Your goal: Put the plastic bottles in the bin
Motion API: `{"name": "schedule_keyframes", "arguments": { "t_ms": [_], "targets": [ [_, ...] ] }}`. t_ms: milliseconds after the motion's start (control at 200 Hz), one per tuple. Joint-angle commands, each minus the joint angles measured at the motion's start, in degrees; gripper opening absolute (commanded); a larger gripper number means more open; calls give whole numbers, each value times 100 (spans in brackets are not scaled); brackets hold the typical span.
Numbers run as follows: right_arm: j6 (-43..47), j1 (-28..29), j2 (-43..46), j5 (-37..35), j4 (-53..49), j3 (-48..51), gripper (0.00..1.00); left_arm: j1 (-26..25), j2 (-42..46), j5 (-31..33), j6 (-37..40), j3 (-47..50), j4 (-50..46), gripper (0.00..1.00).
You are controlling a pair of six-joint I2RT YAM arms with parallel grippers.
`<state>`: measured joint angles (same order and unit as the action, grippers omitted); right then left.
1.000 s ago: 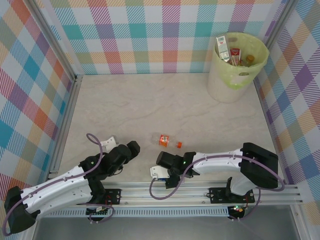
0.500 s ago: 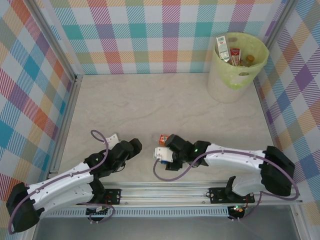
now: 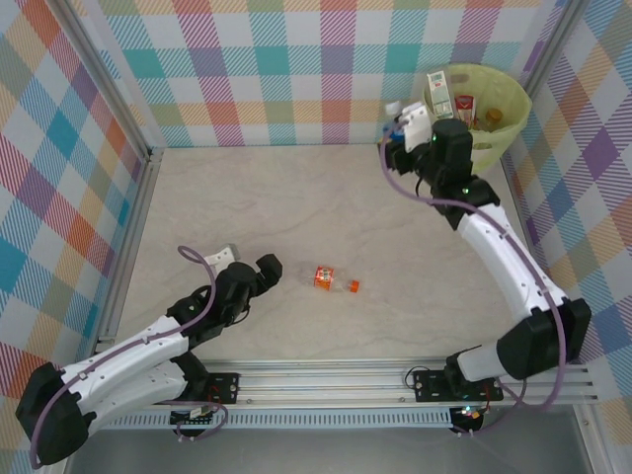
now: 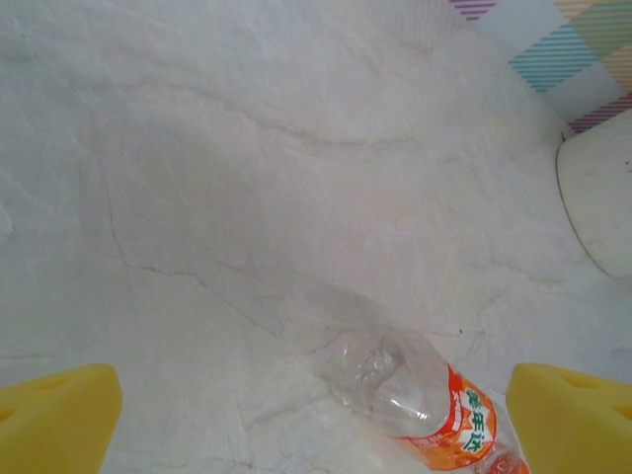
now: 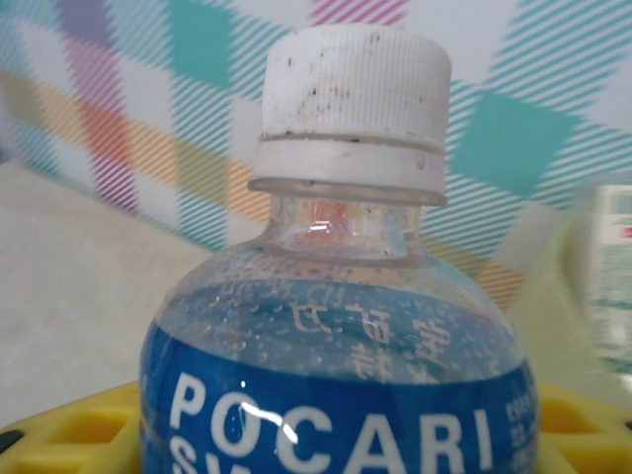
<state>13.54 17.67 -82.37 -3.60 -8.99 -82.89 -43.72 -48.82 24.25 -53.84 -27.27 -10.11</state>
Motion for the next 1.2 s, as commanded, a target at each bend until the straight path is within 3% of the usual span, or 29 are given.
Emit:
{"name": "schedule_keyframes", "arguments": {
  "t_ms": [0,175,360,430,520,640,720,775,865,1040,1200],
  "targets": [
    [-659,-475,-543,-337,385,-834,55,168,-129,-159,361,-165,384,100],
    [-1322,-1270,-1480,-791,175,-2147,56,324,-438,-402,434,-198,644,100],
    [-1299,-1775,-2650,-1779,-700,-3877,57,460,-754,-703,710,-396,677,100],
    [-1077,-1817,-3147,-2425,-1124,-4605,61,511,-874,-819,749,-461,650,100],
    [-858,-1769,-3857,-3300,-1855,-5688,76,557,-1020,-971,741,-490,678,100],
    [-525,-1792,-4507,-4121,-2438,-6594,81,606,-1138,-1093,682,-508,692,100],
    [-534,-1858,-4687,-4121,-2452,-6589,85,632,-1171,-1114,663,-516,654,100],
    [-458,-1868,-4757,-4114,-2455,-6588,96,650,-1164,-1133,652,-517,618,100],
    [-554,-1864,-4708,-4009,-2677,-6635,97,674,-1112,-1137,656,-508,529,100],
    [-1185,-1785,-4065,-2670,-3308,-6311,98,724,-1100,-1164,545,-429,513,100],
    [-1016,-1389,-3099,-1676,-3455,-5233,100,751,-1306,-1371,465,-457,633,100]
  ]
}}
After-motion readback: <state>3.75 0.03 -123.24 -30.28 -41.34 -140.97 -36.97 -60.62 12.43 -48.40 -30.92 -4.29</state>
